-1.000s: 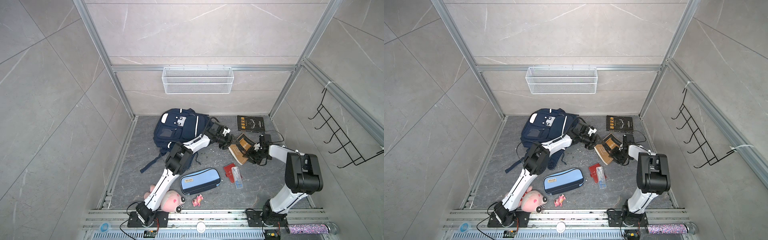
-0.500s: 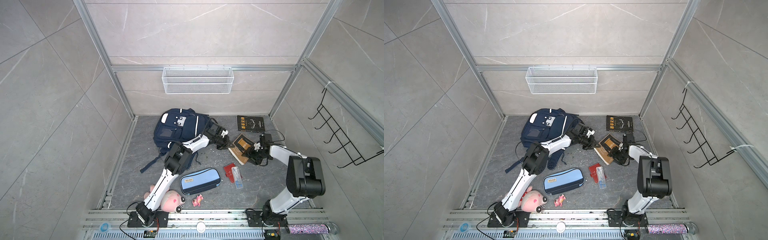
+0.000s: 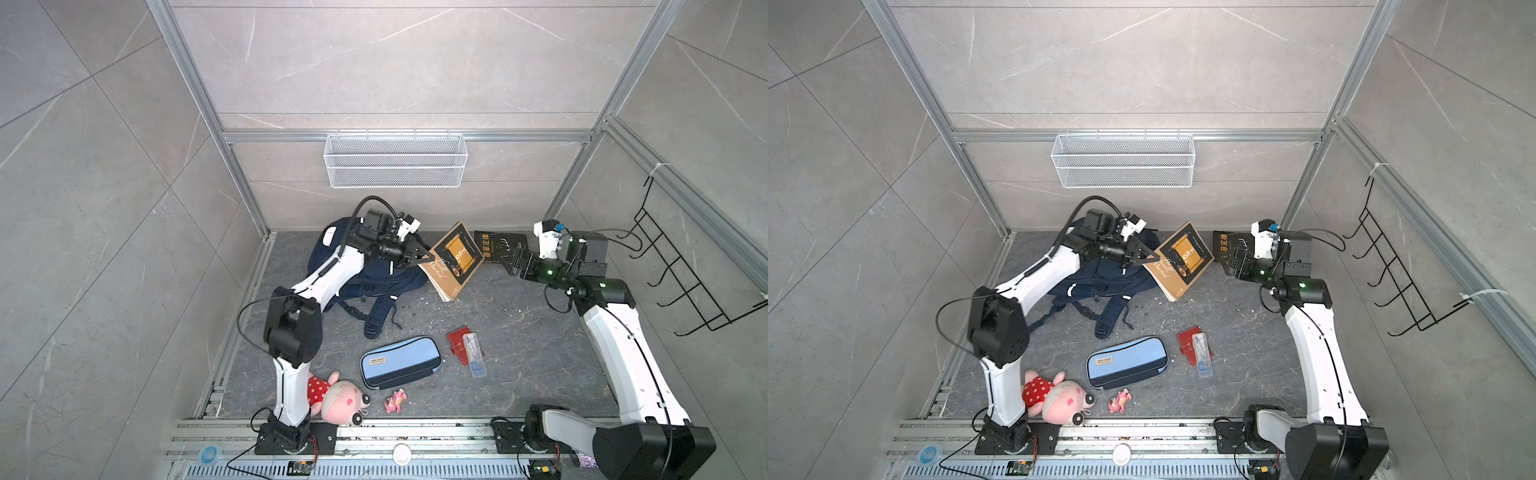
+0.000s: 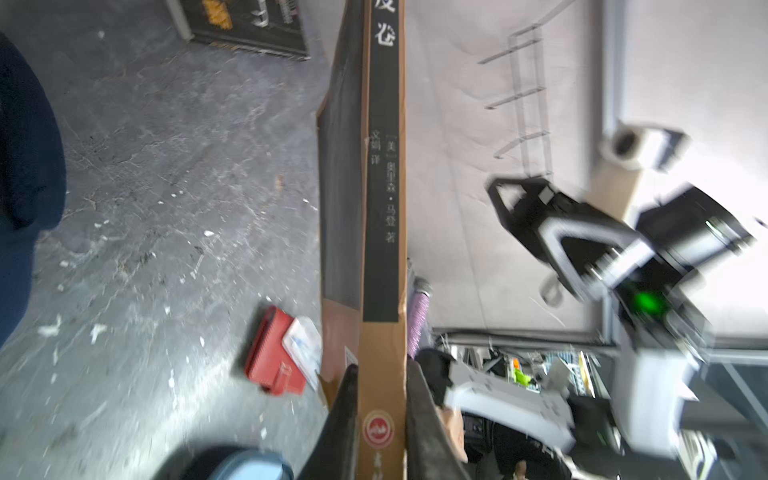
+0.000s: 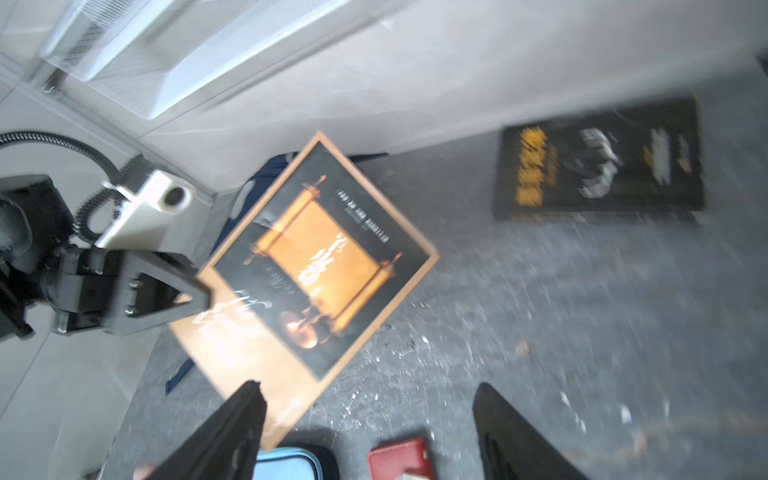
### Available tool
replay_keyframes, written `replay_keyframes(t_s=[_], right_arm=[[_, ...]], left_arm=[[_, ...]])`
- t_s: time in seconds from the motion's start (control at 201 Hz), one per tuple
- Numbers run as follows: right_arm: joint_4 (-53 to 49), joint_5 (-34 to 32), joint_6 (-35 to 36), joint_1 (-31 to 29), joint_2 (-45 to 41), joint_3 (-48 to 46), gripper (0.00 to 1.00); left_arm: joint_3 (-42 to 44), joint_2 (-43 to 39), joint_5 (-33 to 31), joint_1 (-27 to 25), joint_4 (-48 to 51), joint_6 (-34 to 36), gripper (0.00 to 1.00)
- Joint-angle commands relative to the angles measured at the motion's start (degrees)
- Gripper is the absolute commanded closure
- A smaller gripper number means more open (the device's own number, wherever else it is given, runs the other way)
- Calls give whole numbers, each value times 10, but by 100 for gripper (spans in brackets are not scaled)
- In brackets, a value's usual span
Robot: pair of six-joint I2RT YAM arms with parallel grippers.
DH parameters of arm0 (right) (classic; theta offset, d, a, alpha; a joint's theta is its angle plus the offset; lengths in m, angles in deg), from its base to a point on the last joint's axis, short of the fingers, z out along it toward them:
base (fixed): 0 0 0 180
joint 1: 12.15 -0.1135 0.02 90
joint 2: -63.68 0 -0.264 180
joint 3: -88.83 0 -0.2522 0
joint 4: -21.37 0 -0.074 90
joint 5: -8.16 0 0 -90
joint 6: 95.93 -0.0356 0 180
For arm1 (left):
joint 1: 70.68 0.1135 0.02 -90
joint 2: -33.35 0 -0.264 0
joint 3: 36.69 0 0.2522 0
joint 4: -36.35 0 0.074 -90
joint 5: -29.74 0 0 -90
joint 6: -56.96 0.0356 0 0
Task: Pack the student bag
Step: 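Lift the brown book upright with both grippers gripping its edges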
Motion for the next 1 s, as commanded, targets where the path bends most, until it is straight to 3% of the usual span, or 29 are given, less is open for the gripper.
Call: replay_keyframes(t_s=[0.0, 0.149, 0.378, 0.493, 0.692, 0.996], right_arm=[[-25, 171, 62, -5, 78, 63, 22], [21, 290, 21, -26, 135, 129, 21], [-19, 342, 32, -85, 200, 212, 18], [-18, 350, 38, -101, 195, 189, 17], [-41, 307, 75, -116, 176, 158, 16], [4, 377, 67, -141, 155, 87, 17]], left_arm=[[31, -81, 115, 18, 19, 59, 100], [101, -153, 168, 45, -1, 53, 100], [207, -243, 197, 53, -35, 14, 100], [260, -283, 198, 52, -93, -41, 100], [290, -317, 194, 54, -133, -80, 100], [303, -346, 195, 53, -155, -122, 100]])
